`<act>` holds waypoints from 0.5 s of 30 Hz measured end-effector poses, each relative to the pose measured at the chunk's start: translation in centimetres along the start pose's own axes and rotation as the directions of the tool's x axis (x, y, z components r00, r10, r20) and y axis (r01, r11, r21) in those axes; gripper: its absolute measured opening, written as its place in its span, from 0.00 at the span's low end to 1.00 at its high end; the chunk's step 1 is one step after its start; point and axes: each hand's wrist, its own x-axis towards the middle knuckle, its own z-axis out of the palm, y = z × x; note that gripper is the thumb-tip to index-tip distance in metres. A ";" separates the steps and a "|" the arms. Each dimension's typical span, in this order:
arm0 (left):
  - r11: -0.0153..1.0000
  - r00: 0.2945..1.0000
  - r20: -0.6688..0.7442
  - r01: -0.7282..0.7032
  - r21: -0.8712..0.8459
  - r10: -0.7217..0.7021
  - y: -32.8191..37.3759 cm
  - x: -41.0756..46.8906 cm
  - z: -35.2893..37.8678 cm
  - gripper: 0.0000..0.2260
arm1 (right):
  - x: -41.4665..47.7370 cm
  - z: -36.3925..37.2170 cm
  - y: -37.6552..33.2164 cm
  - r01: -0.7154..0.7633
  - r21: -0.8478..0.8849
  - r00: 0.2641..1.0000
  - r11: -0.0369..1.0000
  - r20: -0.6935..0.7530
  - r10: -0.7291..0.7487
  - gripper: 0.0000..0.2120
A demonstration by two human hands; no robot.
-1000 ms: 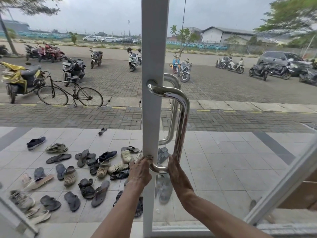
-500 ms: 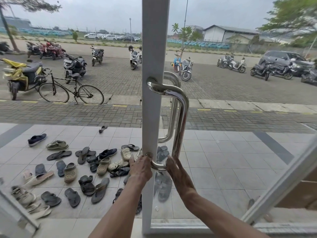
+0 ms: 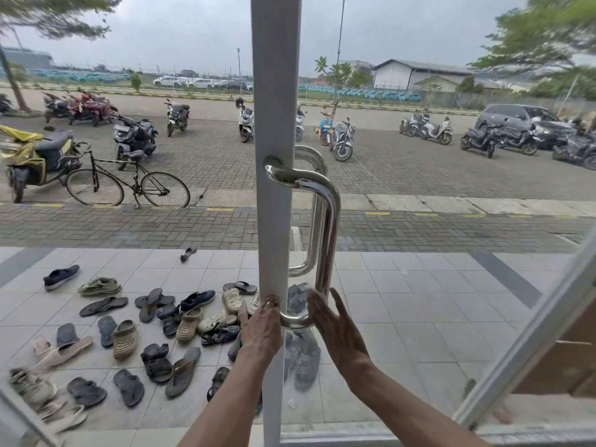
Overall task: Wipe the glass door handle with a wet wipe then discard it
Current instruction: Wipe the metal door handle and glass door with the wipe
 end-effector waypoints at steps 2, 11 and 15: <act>1.000 1.000 0.016 -0.001 0.005 0.000 -0.2 0.1 0.1 0.21 | -2.1 0.7 -2.1 0.050 -0.006 0.998 0.999 0.039 -0.050 0.47; 1.000 1.000 -0.011 0.010 0.029 -0.010 -0.2 0.0 -0.6 0.24 | 4.4 -3.3 8.4 -0.227 0.136 0.926 0.964 -0.276 0.257 0.36; 1.000 1.000 -0.006 0.004 0.030 -0.004 -0.1 0.0 -0.7 0.21 | 6.4 -4.9 10.6 -0.268 0.167 0.915 0.949 -0.265 0.305 0.35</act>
